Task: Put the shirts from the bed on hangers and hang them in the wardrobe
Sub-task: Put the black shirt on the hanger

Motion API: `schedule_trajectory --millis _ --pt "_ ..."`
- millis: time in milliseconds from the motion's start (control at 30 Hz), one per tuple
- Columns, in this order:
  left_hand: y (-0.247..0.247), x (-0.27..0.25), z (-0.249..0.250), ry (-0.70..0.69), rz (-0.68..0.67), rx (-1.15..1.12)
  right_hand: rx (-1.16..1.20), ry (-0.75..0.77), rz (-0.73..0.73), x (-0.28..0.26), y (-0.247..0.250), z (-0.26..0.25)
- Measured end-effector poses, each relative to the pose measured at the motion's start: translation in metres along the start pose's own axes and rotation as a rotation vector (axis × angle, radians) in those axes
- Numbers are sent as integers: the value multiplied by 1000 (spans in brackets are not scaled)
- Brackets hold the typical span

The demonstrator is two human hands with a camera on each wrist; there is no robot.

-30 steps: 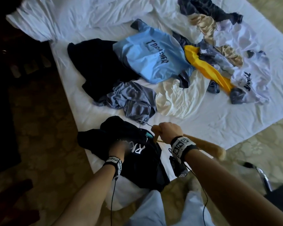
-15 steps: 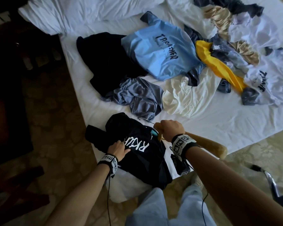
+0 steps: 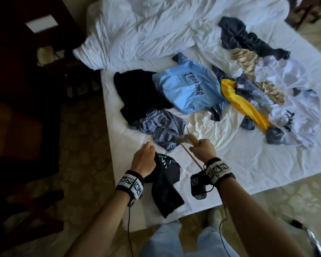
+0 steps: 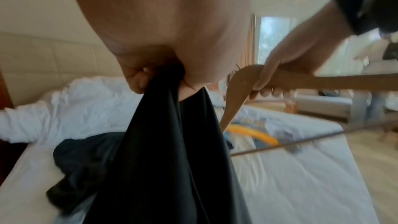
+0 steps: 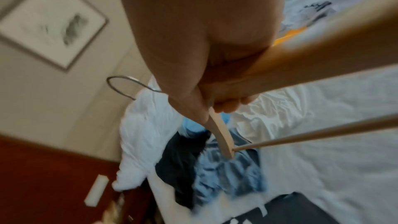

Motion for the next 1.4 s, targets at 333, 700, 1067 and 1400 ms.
schedule_trajectory --millis 333,700,1067,1400 --pt "178 -111 118 98 507 -258 488 586 12 -108 85 -36" --pt "263 -171 176 -275 876 -445 272 803 75 -146 105 -79" --pt "272 -173 162 -278 841 -414 262 864 0 -146 116 -98" --pt "279 -173 155 -334 837 -375 267 956 43 -161 91 -132"
Point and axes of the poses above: each hand's wrist, its own x-axis towards the middle knuckle, its own y-axis out of the back of the hand, z = x × y, the point moved 2 cm from there along x, towards the middle knuckle, and after that the axes turned 11 degrees about -z, right-handed, at the moved point
